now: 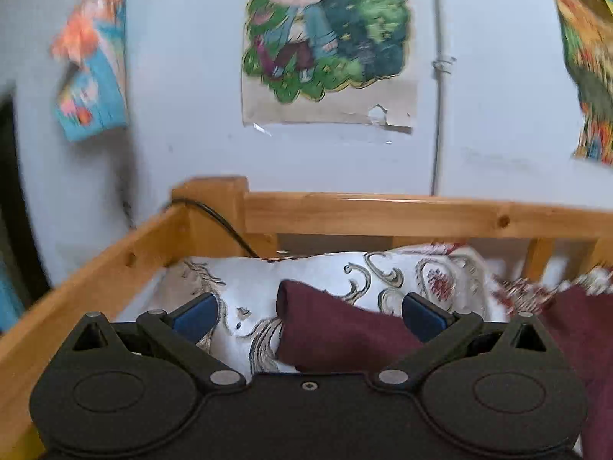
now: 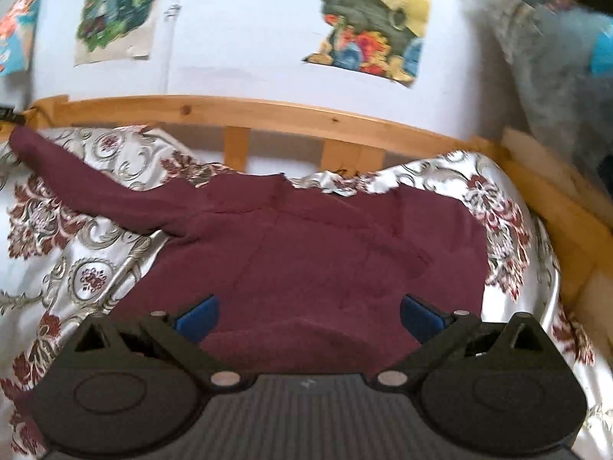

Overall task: Fold small clothes
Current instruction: 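Grasp the other sleeve cuff with the left gripper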

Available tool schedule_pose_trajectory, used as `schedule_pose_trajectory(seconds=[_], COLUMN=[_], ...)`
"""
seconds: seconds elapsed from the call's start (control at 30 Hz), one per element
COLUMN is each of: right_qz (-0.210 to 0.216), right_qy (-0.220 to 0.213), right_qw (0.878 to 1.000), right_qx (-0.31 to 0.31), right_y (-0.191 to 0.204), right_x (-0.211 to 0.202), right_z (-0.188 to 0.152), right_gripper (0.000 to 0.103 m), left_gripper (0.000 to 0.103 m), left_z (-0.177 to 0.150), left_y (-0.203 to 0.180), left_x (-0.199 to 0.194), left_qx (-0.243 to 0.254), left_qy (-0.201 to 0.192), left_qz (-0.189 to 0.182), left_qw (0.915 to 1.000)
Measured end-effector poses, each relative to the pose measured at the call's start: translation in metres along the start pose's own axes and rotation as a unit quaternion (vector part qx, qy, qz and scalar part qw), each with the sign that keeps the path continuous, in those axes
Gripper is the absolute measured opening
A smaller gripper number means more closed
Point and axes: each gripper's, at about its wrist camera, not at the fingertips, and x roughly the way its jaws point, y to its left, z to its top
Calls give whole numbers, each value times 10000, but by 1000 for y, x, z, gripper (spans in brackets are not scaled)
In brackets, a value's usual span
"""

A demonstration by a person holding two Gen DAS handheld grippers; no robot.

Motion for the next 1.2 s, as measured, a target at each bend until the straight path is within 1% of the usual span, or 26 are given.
schedule_pose_trajectory(seconds=[0.07, 0.17, 0.2, 0.23, 0.3, 0.37, 0.4, 0.43, 0.47, 0.5, 0.53, 0.63, 0.73, 0.8, 0.83, 0.9, 0.97, 1.1, 1.2], right_qz=[59, 72, 42, -5, -99, -100, -96, -82, -70, -73, -89, -177, -220, -207, -178, -75, 7, 89, 106], right_qy=[-70, -115, -95, -68, -19, 3, 16, 36, 55, 69, 77, 78, 63, 95, 134, 221, 335, 598, 695], right_qw=[9999, 9991, 9987, 9983, 9976, 9975, 9977, 9978, 9978, 9979, 9979, 9978, 9982, 9989, 9993, 9997, 9990, 9922, 9856], right_qx=[-129, -401, -504, -579, -682, -694, -678, -659, -650, -645, -644, -627, -555, -415, -297, -4, 296, 1088, 1536], right_y=[5, 12, 14, 16, 18, 17, 16, 16, 15, 15, 14, 13, 10, 6, 3, -5, -15, -47, -70], right_x=[-1, -2, -3, -3, -3, -3, -2, -2, -1, 0, 0, 2, 3, 4, 4, 7, 9, 14, 17], right_z=[1, 0, -1, -2, -3, -4, -5, -5, -5, -5, -5, -4, -3, -3, -3, -3, -5, -17, -27], right_gripper=[103, 103, 103, 103, 103, 103, 103, 103, 103, 103, 103, 103, 103, 103, 103, 103, 103, 103, 103], left_gripper=[101, 95, 88, 78, 68, 57, 47, 31, 21, 14, 11, 9, 9, 9, 9, 9, 9, 9, 9], left_z=[7, 11, 13, 13, 14, 17, 18, 19, 20, 21, 23, 34, 57, 72, 77, 85, 88, 87, 87], left_y=[11, 13, 13, 15, 17, 17, 16, 13, 11, 6, 1, -17, -36, -51, -59, -78, -97, -132, -167], left_x=[13, 30, 38, 43, 52, 55, 55, 56, 56, 55, 53, 39, 23, 11, 3, -13, -26, -46, -69], left_qx=[-135, 133, 215, 247, 253, 296, 324, 348, 377, 445, 530, 718, 580, 460, 528, 812, 909, 729, 719], left_qy=[203, 621, 845, 1048, 1364, 1458, 1487, 1540, 1627, 1750, 1796, 1803, 2125, 2434, 2438, 2285, 2254, 2296, 2167], left_qz=[-291, -439, -436, -420, -443, -523, -565, -605, -613, -589, -539, -496, -359, -266, -292, -457, -581, -883, -1133], left_qw=[9993, 9970, 9952, 9933, 9893, 9875, 9867, 9856, 9840, 9818, 9808, 9797, 9748, 9685, 9679, 9691, 9683, 9665, 9670])
